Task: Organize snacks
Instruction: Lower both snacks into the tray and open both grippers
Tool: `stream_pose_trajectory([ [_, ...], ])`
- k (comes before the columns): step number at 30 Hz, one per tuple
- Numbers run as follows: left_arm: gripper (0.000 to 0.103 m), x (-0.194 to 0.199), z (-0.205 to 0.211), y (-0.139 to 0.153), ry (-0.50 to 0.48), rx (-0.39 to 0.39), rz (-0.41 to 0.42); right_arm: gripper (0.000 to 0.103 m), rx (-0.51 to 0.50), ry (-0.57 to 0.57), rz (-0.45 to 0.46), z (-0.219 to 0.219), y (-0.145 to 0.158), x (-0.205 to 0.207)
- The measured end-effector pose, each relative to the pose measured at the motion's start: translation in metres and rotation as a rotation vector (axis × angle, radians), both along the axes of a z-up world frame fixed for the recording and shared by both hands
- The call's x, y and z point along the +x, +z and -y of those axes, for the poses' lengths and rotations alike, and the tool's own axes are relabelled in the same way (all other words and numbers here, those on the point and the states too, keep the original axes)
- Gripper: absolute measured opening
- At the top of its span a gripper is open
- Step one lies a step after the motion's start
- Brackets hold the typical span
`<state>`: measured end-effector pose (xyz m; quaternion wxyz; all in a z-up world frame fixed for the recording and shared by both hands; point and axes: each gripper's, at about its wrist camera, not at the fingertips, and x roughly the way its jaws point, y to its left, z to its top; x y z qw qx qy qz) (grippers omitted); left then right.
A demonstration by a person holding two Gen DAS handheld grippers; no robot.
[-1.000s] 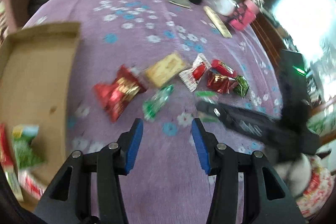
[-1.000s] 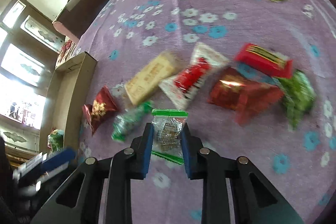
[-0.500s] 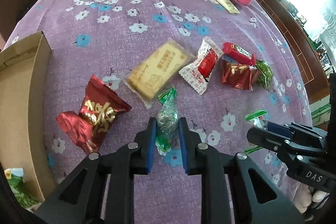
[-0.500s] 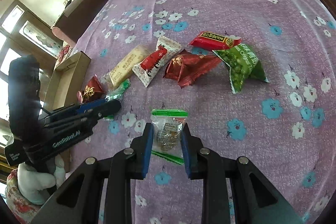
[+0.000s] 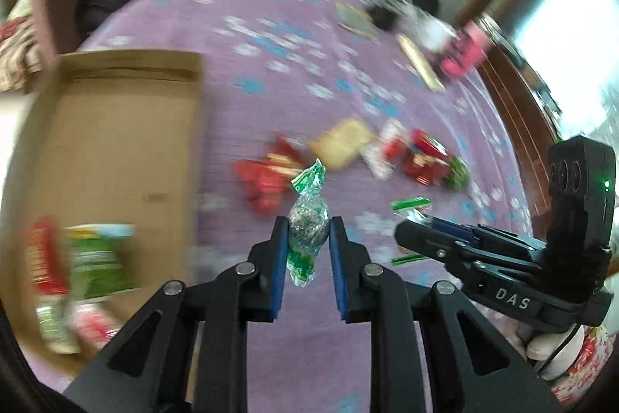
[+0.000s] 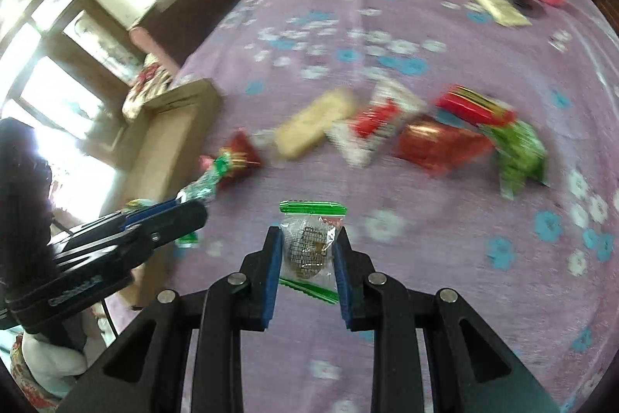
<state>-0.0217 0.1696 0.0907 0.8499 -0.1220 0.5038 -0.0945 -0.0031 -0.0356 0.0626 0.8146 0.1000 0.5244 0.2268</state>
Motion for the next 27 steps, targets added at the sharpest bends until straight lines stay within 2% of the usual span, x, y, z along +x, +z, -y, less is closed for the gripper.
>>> stream_pose_trajectory([
  [5, 0.023, -0.012, -0.089, 0.01, 0.159, 0.083, 0.014, 0.024, 0.044, 0.117, 0.006, -0.074, 0.013, 0.007],
  [7, 0.023, -0.013, -0.116, 0.005, 0.195, 0.126, 0.005, 0.024, 0.065, 0.142, -0.011, -0.099, 0.011, 0.01],
  [10, 0.023, -0.011, -0.149, -0.009, 0.223, 0.135, -0.019, 0.024, 0.069, 0.175, -0.035, -0.142, 0.005, 0.016],
  [15, 0.023, 0.002, -0.172, -0.033, 0.21, 0.126, -0.055, 0.024, 0.013, 0.236, -0.046, -0.203, -0.008, 0.019],
  [18, 0.023, 0.008, -0.178, -0.044, 0.199, 0.131, -0.069, 0.024, -0.051, 0.235, -0.027, -0.221, -0.016, 0.019],
  [22, 0.024, 0.007, -0.189, -0.05, 0.202, 0.085, -0.078, 0.024, -0.136, 0.228, 0.001, -0.236, -0.024, 0.02],
  [24, 0.027, 0.005, -0.195, -0.049, 0.207, 0.053, -0.081, 0.025, -0.156, 0.213, -0.013, -0.239, -0.03, 0.021],
  [26, 0.04, 0.004, -0.198, -0.045, 0.215, 0.042, -0.073, 0.027, -0.167, 0.201, -0.018, -0.24, -0.032, 0.023],
  [27, 0.042, 0.002, -0.2, -0.042, 0.219, 0.037, -0.065, 0.027, -0.17, 0.203, -0.015, -0.242, -0.032, 0.023],
])
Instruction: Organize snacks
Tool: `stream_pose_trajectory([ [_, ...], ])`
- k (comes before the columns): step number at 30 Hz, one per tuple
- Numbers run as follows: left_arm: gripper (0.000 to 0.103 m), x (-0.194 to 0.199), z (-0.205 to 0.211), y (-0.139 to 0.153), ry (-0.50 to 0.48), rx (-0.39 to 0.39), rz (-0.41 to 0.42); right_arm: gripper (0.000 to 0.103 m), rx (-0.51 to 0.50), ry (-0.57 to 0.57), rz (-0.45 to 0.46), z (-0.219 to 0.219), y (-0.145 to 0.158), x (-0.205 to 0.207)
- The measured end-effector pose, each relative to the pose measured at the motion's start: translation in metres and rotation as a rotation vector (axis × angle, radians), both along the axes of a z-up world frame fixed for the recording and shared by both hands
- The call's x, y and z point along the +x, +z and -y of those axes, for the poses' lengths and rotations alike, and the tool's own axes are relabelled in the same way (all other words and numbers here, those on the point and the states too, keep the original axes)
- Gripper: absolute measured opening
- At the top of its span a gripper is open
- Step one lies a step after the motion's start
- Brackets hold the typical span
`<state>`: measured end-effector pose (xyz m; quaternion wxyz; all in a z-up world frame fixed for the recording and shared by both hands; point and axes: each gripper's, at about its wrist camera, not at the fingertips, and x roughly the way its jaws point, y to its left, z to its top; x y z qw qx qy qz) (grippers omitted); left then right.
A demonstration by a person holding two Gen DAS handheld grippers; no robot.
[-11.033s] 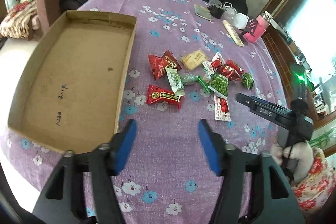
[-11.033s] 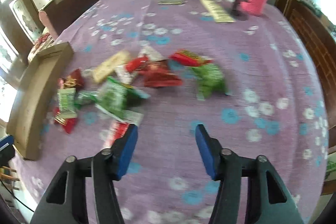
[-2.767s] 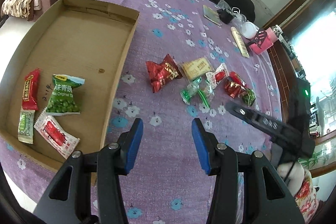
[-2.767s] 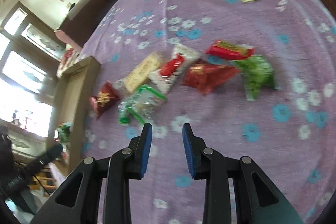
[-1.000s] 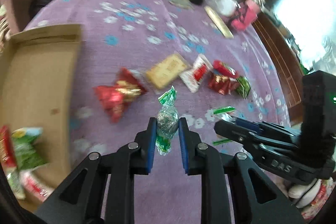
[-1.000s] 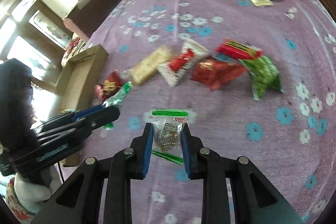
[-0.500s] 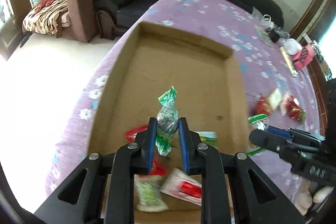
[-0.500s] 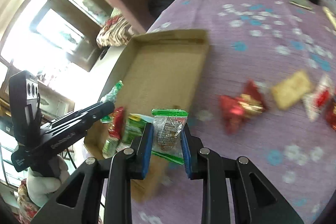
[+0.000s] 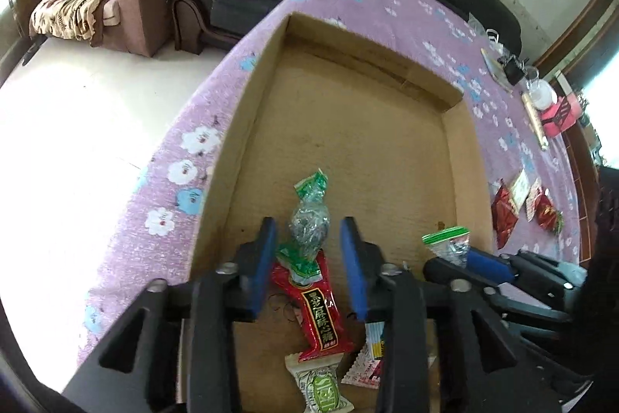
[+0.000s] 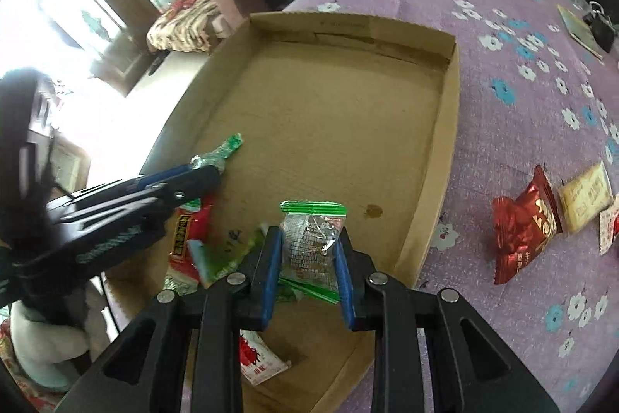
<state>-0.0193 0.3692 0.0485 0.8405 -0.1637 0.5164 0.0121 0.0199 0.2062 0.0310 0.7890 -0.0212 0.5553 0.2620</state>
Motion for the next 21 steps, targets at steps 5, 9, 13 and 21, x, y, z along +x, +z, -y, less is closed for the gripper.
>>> stream_pose_trajectory([
  [5, 0.05, -0.011, -0.005, 0.02, 0.02, -0.039, 0.046, 0.03, -0.01, 0.002, 0.028, 0.001, 0.01, -0.002],
  [9, 0.053, -0.022, -0.007, 0.033, 0.05, -0.062, 0.084, 0.03, 0.007, -0.036, 0.053, 0.018, 0.024, -0.004],
  [13, 0.053, -0.035, -0.004, 0.045, 0.09, -0.124, 0.117, 0.03, 0.021, -0.16, 0.097, 0.052, 0.041, -0.011],
  [21, 0.053, -0.088, 0.016, 0.071, 0.211, -0.152, 0.114, 0.03, 0.074, -0.143, 0.097, 0.07, 0.052, -0.033],
])
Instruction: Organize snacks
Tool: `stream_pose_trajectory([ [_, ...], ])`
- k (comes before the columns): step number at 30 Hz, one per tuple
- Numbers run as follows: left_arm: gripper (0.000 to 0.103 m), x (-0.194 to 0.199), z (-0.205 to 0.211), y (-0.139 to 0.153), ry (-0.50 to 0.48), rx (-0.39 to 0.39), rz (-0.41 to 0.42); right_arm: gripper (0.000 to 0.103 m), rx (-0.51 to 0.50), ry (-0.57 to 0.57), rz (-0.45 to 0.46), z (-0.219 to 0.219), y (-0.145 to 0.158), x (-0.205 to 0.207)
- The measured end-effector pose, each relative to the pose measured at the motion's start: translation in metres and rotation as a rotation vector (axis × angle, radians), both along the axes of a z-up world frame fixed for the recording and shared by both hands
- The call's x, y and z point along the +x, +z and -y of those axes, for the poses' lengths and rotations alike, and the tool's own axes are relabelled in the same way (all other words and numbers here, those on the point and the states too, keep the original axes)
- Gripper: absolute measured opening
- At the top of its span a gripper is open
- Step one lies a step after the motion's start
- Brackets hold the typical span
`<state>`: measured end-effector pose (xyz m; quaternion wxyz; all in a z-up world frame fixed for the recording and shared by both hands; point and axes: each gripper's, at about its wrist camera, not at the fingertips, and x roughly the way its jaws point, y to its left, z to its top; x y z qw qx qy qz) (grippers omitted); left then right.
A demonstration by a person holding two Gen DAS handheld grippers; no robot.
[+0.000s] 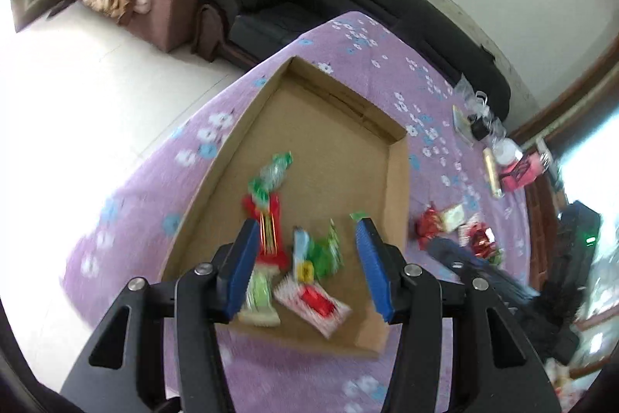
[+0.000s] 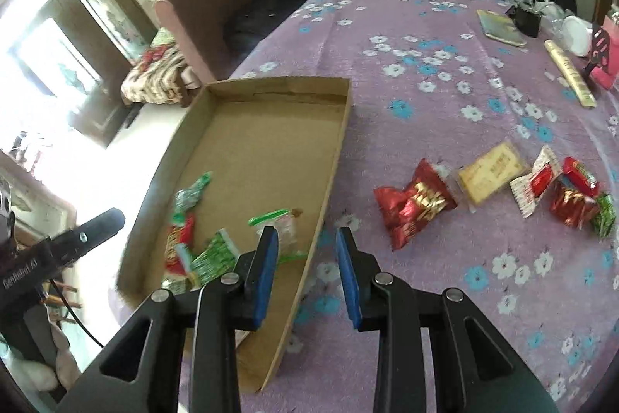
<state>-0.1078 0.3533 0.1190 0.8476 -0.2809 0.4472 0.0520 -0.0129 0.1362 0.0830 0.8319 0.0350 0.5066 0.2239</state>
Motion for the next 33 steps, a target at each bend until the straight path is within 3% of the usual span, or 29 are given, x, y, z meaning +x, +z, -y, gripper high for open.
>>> stream_pose_trajectory([
  [3, 0.053, -0.031, 0.007, 0.015, 0.064, 0.029, 0.003, 0.03, 0.025, 0.09, 0.006, -0.015, 0.002, -0.011],
  [9, 0.053, -0.108, 0.02, 0.062, 0.218, 0.179, 0.025, 0.03, 0.088, 0.308, 0.017, -0.047, 0.008, -0.048],
  [16, 0.053, -0.161, 0.034, 0.07, 0.302, 0.251, -0.018, 0.03, 0.103, 0.45, -0.011, -0.077, 0.002, -0.08],
  [24, 0.053, -0.181, 0.036, 0.068, 0.352, 0.248, 0.002, 0.03, 0.096, 0.542, 0.003, -0.091, 0.005, -0.112],
  [33, 0.053, -0.174, 0.037, 0.065, 0.333, 0.235, 0.006, 0.03, 0.074, 0.497, -0.006, -0.081, -0.002, -0.106],
])
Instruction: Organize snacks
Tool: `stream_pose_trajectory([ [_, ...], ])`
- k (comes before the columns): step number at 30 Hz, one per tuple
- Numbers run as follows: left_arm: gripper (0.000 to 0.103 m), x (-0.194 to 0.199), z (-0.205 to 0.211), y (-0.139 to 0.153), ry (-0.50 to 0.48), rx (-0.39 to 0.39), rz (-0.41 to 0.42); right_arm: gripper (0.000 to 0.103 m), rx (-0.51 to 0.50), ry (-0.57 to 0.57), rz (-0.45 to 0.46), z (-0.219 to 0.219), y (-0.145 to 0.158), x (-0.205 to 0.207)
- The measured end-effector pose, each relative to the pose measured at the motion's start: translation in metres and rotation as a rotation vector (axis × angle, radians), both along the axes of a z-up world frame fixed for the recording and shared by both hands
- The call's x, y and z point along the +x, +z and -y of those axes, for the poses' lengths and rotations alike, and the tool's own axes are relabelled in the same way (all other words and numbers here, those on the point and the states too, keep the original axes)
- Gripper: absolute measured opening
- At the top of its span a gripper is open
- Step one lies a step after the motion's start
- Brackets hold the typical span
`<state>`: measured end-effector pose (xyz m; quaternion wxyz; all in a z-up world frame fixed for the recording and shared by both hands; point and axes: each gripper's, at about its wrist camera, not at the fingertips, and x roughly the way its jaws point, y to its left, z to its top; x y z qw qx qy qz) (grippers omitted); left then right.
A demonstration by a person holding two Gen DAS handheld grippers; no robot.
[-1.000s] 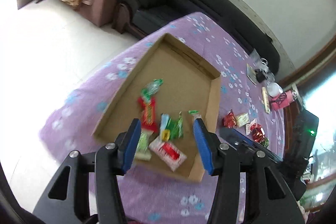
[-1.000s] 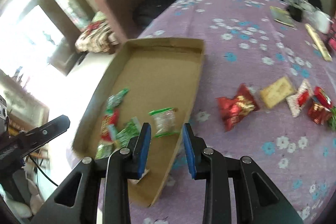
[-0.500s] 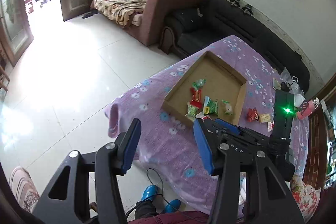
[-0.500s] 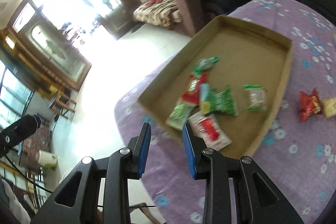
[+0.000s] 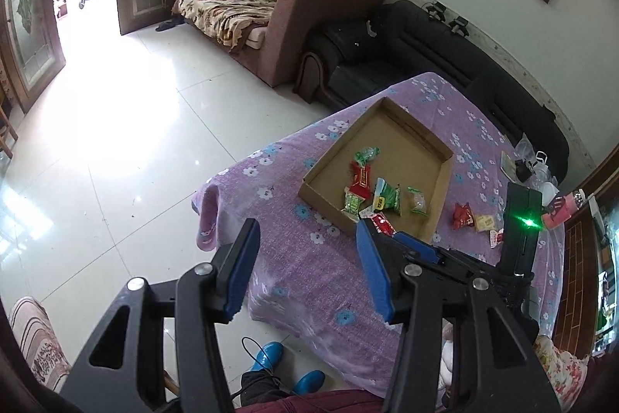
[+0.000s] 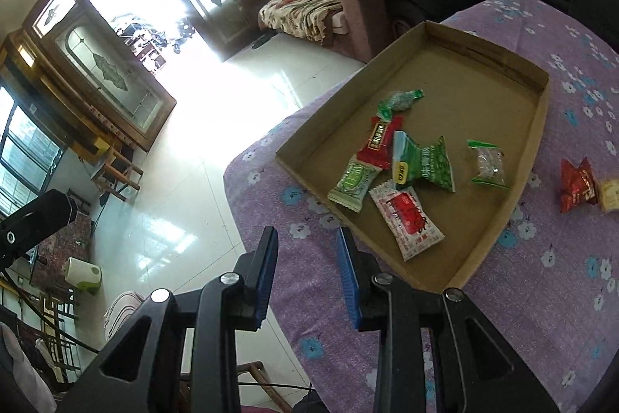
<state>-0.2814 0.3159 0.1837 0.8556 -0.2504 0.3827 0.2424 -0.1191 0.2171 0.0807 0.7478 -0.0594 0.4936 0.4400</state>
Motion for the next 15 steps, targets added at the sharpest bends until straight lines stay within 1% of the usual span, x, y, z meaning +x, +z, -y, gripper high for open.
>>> stream_pose_trajectory([
  [6, 0.053, 0.007, -0.006, -0.005, -0.003, -0.015, -0.009, 0.03, -0.016, 0.015, -0.017, -0.004, -0.003, 0.004],
  [8, 0.053, 0.005, -0.012, -0.004, 0.014, -0.015, -0.002, 0.03, -0.017, 0.012, -0.039, -0.007, 0.003, 0.011],
  [10, 0.053, 0.007, -0.021, -0.005, 0.029, -0.017, 0.001, 0.03, 0.035, -0.008, -0.011, -0.007, 0.021, 0.018],
  [11, 0.053, 0.009, -0.027, -0.007, 0.039, -0.012, -0.014, 0.03, 0.065, -0.017, -0.001, -0.008, 0.029, 0.023],
  [12, 0.053, 0.012, -0.03, -0.009, 0.044, -0.008, -0.027, 0.037, 0.107, -0.021, -0.008, -0.009, 0.035, 0.029],
  [13, 0.053, 0.015, -0.034, -0.012, 0.046, -0.011, -0.038, 0.04, 0.119, -0.02, -0.015, -0.012, 0.035, 0.036],
  [15, 0.053, 0.023, -0.04, -0.013, 0.026, -0.032, -0.025, 0.04, 0.034, -0.058, 0.029, -0.016, 0.031, 0.044],
])
